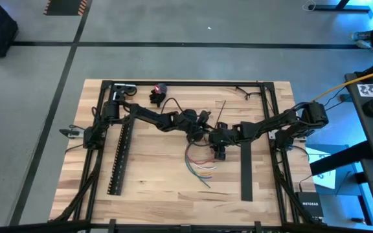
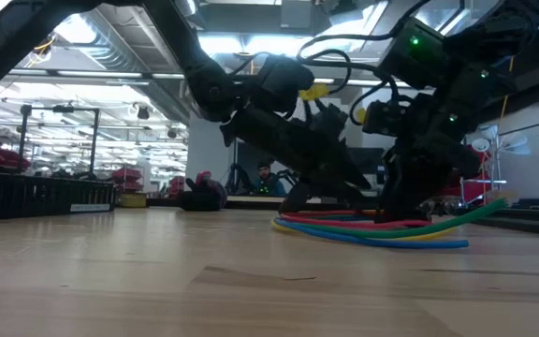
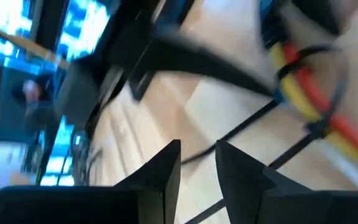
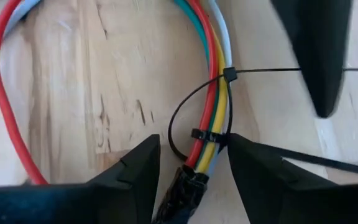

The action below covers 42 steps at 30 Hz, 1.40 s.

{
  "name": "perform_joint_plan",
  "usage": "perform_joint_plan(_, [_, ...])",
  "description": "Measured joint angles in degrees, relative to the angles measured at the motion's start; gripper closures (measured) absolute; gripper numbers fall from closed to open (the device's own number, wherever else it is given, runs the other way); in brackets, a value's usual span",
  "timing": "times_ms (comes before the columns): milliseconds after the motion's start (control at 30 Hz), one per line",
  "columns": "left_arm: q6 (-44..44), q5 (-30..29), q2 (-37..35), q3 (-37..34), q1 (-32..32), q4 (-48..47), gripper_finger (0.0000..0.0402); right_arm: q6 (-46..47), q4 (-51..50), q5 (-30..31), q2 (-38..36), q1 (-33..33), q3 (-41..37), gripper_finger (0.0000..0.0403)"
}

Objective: Ziptie cables
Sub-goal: Wrap the cable wires with the black zip tie

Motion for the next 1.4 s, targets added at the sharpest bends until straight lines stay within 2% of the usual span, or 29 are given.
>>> perform_joint_plan(167, [-9.2, -2.8, -1.4, -0.3, 0.5, -2.9, 0.0306, 0.1, -0.8, -1.8, 0.0, 0.0, 0.0, 0.0221])
perform_joint_plan(333, [-9.5, -3.6, -1.9, 0.0, 0.7, -10.7, 0.0306, 0.1, -0.9, -2.1, 0.0, 0.0, 0.0, 0.0221])
perform_joint_plan(400, [-9.4, -6.5, -3.4, -0.1, -0.3, -14.3, 0.0306, 0.1, -0.9, -2.1, 0.0, 0.0, 0.0, 0.0221])
perform_joint_plan(500, [-14.0, -7.2, -5.8, -0.4, -1.4, -16.4, 0.0306, 0.1, -1.0, -2.6, -0.1, 0.0, 0.0, 0.0221])
perform_joint_plan(633, [-24.5, -4.7, -10.4, 0.0, -1.6, -16.3, 0.0306, 0.1, -0.8, -2.7, -0.1, 0.0, 0.0, 0.0221])
perform_joint_plan(767, [-32.6, 2.6, -10.9, -0.2, -0.4, -21.2, 0.0304, 0.0, -0.8, -2.7, -0.1, 0.0, 0.0, 0.0221])
perform_joint_plan(833, [-32.6, 5.3, -10.2, -0.2, 0.2, -21.2, 0.03, 0.0, -0.6, -2.7, -0.1, 0.0, 0.0, 0.0221])
perform_joint_plan(967, [-28.7, 5.8, -7.2, -0.1, 0.2, -18.8, 0.0287, 0.0, -0.2, -2.7, -0.1, 0.0, 0.0, 0.0221])
perform_joint_plan(1100, [-19.7, 5.4, -3.4, -0.2, -0.6, -12.6, 0.0278, 0.0, 0.0, -2.7, -0.1, 0.0, 0.0, 0.0221])
perform_joint_plan(1233, [-9.8, 1.7, -1.2, -0.1, -2.0, -5.1, 0.0277, 0.0, 0.5, -2.6, -0.1, 0.0, 0.0, 0.0221])
perform_joint_plan(1300, [-9.4, 0.4, -1.1, -0.1, -2.5, -3.4, 0.0278, 0.0, 0.8, -2.6, -0.1, 0.0, 0.0, 0.0221])
perform_joint_plan(1400, [-9.7, 1.7, -1.1, -0.1, -2.6, -2.8, 0.0278, 0.0, 0.9, -2.6, -0.1, 0.0, 0.0, 0.0221])
